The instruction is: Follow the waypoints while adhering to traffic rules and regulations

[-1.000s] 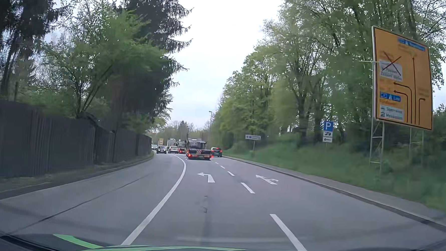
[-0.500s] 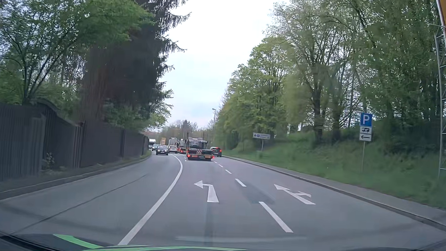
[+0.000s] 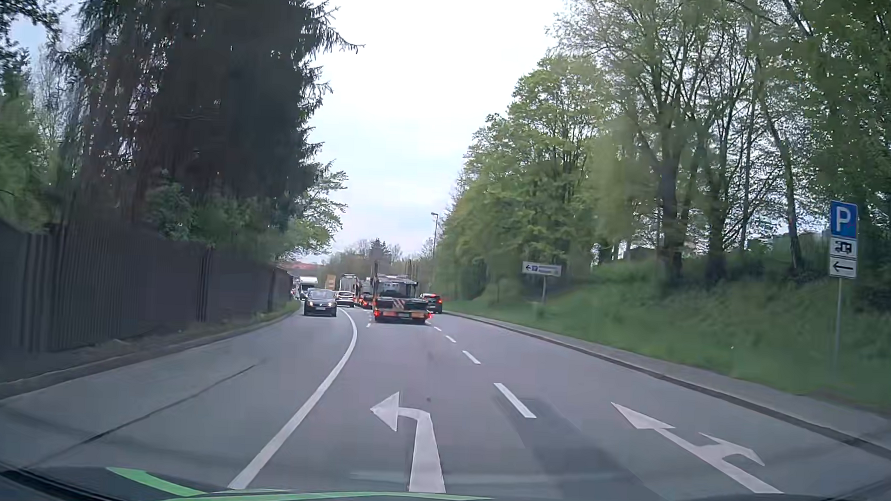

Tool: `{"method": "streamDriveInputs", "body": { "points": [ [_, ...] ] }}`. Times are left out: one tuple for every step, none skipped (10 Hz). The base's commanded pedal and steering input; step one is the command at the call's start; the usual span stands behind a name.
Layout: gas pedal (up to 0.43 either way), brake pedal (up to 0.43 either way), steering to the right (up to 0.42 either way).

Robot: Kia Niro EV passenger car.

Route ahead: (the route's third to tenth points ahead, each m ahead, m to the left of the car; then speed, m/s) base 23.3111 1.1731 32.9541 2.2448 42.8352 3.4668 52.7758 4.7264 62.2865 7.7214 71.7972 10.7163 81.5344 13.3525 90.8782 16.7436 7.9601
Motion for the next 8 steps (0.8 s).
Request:
{"method": "streamDriveInputs", "body": {
  "points": [
    [0.000,0.000,-0.011],
    [0.000,0.000,-0.011],
    [0.000,0.000,-0.012],
    [0.000,0.000,-0.012],
    [0.000,0.000,-0.014],
    [0.000,0.000,-0.017],
    [0.000,0.000,-0.018],
    [0.000,0.000,-0.018]
  ]
}}
